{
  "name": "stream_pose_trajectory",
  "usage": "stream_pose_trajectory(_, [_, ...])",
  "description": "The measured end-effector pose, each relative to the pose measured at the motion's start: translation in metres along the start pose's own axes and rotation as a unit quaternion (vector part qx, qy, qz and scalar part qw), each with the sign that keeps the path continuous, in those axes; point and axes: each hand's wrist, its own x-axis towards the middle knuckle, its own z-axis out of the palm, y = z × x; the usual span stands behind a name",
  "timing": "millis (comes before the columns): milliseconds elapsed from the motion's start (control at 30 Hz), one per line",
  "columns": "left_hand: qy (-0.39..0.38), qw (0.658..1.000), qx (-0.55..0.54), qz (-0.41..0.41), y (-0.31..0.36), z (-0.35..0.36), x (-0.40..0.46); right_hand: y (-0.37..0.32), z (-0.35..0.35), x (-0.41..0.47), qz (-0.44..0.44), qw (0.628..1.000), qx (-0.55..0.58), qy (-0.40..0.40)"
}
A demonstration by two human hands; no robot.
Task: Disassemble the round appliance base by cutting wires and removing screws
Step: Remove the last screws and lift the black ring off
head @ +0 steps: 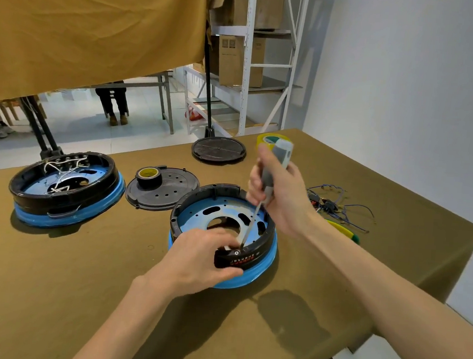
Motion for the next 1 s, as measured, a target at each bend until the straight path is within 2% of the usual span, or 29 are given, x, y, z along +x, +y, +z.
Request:
stream_pose_trajectory(100, [-0.008, 1.000, 0.014, 0.006, 0.003, 0.000, 0.003, -0.013, -0.018, 0.010, 0.008, 0.994, 0.067, 0.087])
stream_pose_trajectory(167, [0.020, 1.000, -0.010, -0.004, 0.003, -0.004, 0.003, -0.021, -0.034, 0.016, 0.016, 0.987, 0.049, 0.151])
stream_pose_trajectory(267, [0.094, 0.982, -0.150, -0.064, 0.001, -0.022, 0.009, -0.028, -0.064, 0.021, 0.020, 0.951, -0.076, 0.299])
stream_pose_trajectory(333, [0.163, 0.945, -0.267, -0.098, 0.002, -0.037, 0.017, -0.026, -0.084, 0.023, 0.046, 0.937, -0.035, 0.346])
stream_pose_trajectory(400, [0.229, 0.892, -0.367, -0.132, 0.002, -0.052, 0.024, -0.019, -0.096, 0.020, 0.085, 0.929, 0.017, 0.359])
stream_pose_trajectory(467, [0.263, 0.810, -0.485, -0.197, 0.003, -0.061, 0.026, -0.008, -0.101, 0.017, 0.109, 0.926, 0.050, 0.357])
stream_pose_trajectory(533, [0.256, 0.703, -0.607, -0.267, 0.001, -0.060, 0.027, 0.003, -0.098, 0.013, 0.121, 0.929, 0.087, 0.339])
stream_pose_trajectory(567, [0.243, 0.661, -0.648, -0.291, 0.000, -0.056, 0.027, 0.007, -0.094, 0.012, 0.123, 0.934, 0.096, 0.321])
stream_pose_trajectory(667, [0.202, 0.565, -0.730, -0.327, -0.002, -0.044, 0.022, 0.016, -0.081, 0.009, 0.108, 0.955, 0.085, 0.261])
stream_pose_trajectory(733, [0.173, 0.506, -0.774, -0.338, -0.005, -0.038, 0.020, 0.019, -0.071, 0.006, 0.067, 0.964, 0.068, 0.247])
stream_pose_trajectory(800, [0.153, 0.457, -0.805, -0.347, -0.006, -0.033, 0.018, 0.020, -0.060, 0.002, 0.008, 0.972, 0.034, 0.233])
stream_pose_trajectory(900, [0.166, 0.423, -0.811, -0.368, -0.006, -0.023, 0.016, 0.021, -0.043, -0.002, -0.093, 0.977, -0.046, 0.186])
stream_pose_trajectory(1000, [0.180, 0.376, -0.816, -0.401, -0.007, -0.016, 0.013, 0.023, -0.028, -0.001, -0.141, 0.975, -0.091, 0.147])
